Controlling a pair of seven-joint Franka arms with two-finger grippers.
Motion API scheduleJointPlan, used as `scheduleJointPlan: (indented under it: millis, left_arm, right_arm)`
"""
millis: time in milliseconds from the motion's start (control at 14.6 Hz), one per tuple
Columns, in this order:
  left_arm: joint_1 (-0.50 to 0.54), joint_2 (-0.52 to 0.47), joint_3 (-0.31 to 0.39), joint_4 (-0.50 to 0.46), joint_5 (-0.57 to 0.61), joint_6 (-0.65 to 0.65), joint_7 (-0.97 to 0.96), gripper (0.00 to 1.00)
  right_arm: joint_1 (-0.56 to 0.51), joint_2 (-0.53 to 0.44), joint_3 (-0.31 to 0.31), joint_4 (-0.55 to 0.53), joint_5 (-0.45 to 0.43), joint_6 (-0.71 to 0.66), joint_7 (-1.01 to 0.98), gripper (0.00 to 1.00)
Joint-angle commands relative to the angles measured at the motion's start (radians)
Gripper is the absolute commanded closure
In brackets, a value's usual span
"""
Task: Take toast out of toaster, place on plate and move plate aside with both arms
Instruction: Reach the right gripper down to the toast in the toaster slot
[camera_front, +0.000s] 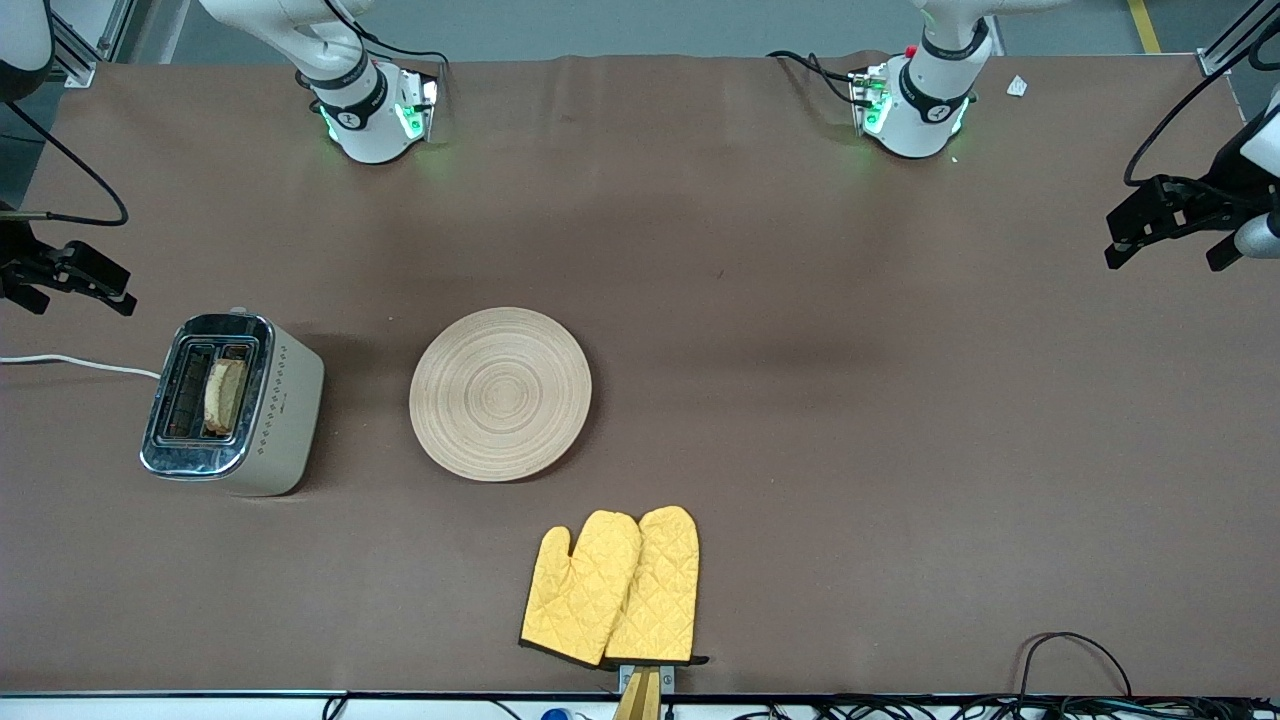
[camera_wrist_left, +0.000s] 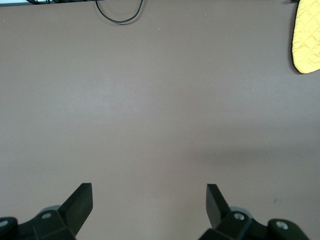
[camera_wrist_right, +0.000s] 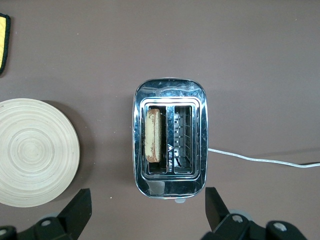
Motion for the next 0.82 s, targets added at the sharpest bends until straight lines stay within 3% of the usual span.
scheduleJointPlan:
  millis: [0,206,481,756]
  left_arm:
    - [0.000,0.003,0.001,0.021,0.007,-0.022,-0.001,0.00]
    - [0.000,0.003,0.001,0.022,0.007,-0.022,-0.007,0.00]
    - [0.000,0.005,0.001,0.021,0.007,-0.022,-0.003,0.00]
    - [0.000,0.005,0.001,0.021,0.007,-0.022,-0.001,0.00]
  right_arm:
    - [-0.001,-0.017,0.000,-0.008,-0.012,-0.010,-0.008,0.00]
    - [-0.003,0.002,0.000,-0.013,-0.012,0.015,0.000,0.00]
    - [-0.020,0.186,-0.002,-0.056,-0.008,0.225,0.004,0.00]
    - [-0.029,0.308,-0.002,-0.056,0.004,0.244,0.009,0.00]
